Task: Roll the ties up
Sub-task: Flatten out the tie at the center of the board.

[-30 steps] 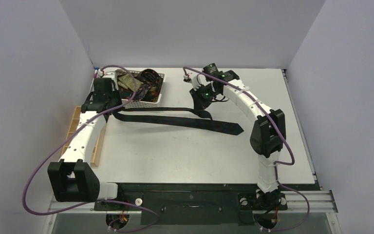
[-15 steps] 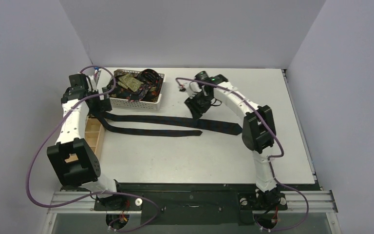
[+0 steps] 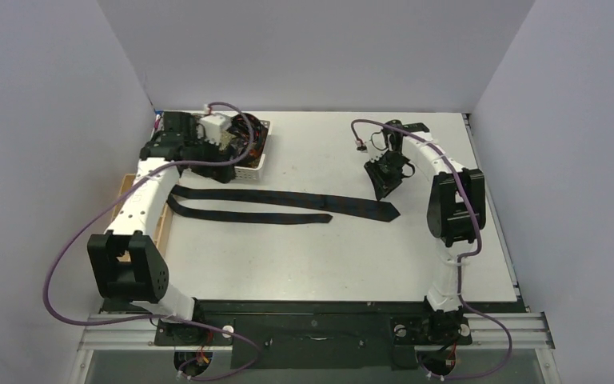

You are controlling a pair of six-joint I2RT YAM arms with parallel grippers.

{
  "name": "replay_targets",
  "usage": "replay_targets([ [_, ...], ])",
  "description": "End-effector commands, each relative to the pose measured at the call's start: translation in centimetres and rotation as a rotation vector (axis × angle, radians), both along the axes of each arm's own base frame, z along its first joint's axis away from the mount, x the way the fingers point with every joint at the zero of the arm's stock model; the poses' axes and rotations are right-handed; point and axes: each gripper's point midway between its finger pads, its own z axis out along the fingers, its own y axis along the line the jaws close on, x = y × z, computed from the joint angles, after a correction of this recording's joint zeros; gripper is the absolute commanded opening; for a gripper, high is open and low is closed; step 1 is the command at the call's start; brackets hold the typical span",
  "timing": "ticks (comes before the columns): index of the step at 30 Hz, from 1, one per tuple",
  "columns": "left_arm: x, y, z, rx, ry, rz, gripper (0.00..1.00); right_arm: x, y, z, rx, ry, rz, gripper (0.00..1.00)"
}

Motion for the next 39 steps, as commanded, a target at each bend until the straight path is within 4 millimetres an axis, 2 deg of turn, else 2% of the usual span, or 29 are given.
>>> replay_targets([
  [1,-0.6,-7.5,2.5,0.007,-0.179,-0.322,1.00,0.3,-3.9,-1.9,-0.141,0.002,0.013,0.18],
  [6,-2.9,-12.7,3.0,-0.018,-0.267,-0.569,0.88,-0.9,-8.9,-3.2,-0.252,0.041,0.036,0.14],
  [9,-4.7,-15.9,1.8,0.036,-0.310,-0.735,0.84,-1.1,-12.5,-2.8,-0.323,0.041,0.035,0.13],
  [12,-6.6,-20.4,0.3,0.081,-0.362,-0.903,0.80,-0.2,-13.4,-0.7,-0.307,-0.007,0.029,0.12],
  [13,-7.1,-21.1,-0.6,0.089,-0.360,-0.941,0.79,-0.4,-13.4,0.0,-0.286,-0.004,0.018,0.13],
  [14,-7.6,-22.6,-1.5,0.080,-0.360,-0.985,0.78,-0.2,-12.0,1.4,-0.226,-0.035,0.011,0.14],
  [15,-7.7,-23.3,-2.1,0.080,-0.361,-1.009,0.77,-0.7,-11.3,2.0,-0.193,-0.024,0.008,0.15],
  [16,-8.0,-24.4,-3.4,0.079,-0.339,-1.045,0.76,-1.1,-8.7,3.0,-0.124,-0.039,0.020,0.16],
  [17,-8.4,-25.4,-4.0,0.090,-0.336,-1.084,0.75,-1.6,-7.5,4.1,-0.093,-0.051,0.023,0.16],
  [18,-8.1,-25.9,-5.6,0.111,-0.302,-1.099,0.74,-2.6,-4.9,4.1,-0.039,-0.032,0.038,0.17],
  [19,-8.4,-26.6,-6.3,0.129,-0.297,-1.131,0.73,-2.9,-3.6,4.7,-0.012,-0.044,0.019,0.17],
  [20,-7.8,-26.9,-7.8,0.158,-0.268,-1.127,0.72,-3.7,-1.7,4.4,0.026,-0.026,0.035,0.17],
  [22,-7.4,-27.8,-9.6,0.175,-0.226,-1.119,0.71,-4.1,0.8,4.1,0.079,-0.018,0.011,0.17],
  [24,-6.9,-28.4,-11.2,0.178,-0.181,-1.095,0.70,-4.0,2.2,3.3,0.107,0.000,-0.021,0.16],
  [27,-6.4,-28.5,-13.1,0.196,-0.129,-1.051,0.69,-3.1,3.0,1.4,0.116,0.026,-0.080,0.15],
  [31,-5.9,-27.5,-16.2,0.297,-0.085,-1.018,0.69,-2.2,3.4,-1.2,0.108,0.055,-0.128,0.13],
  [35,-6.1,-27.9,-16.1,0.285,-0.090,-1.030,0.64,-2.8,2.9,-3.8,0.055,0.102,-0.135,0.12],
  [39,-6.9,-28.4,-13.9,0.192,-0.137,-1.084,0.59,-3.7,0.7,-5.4,-0.038,0.129,-0.125,0.11],
])
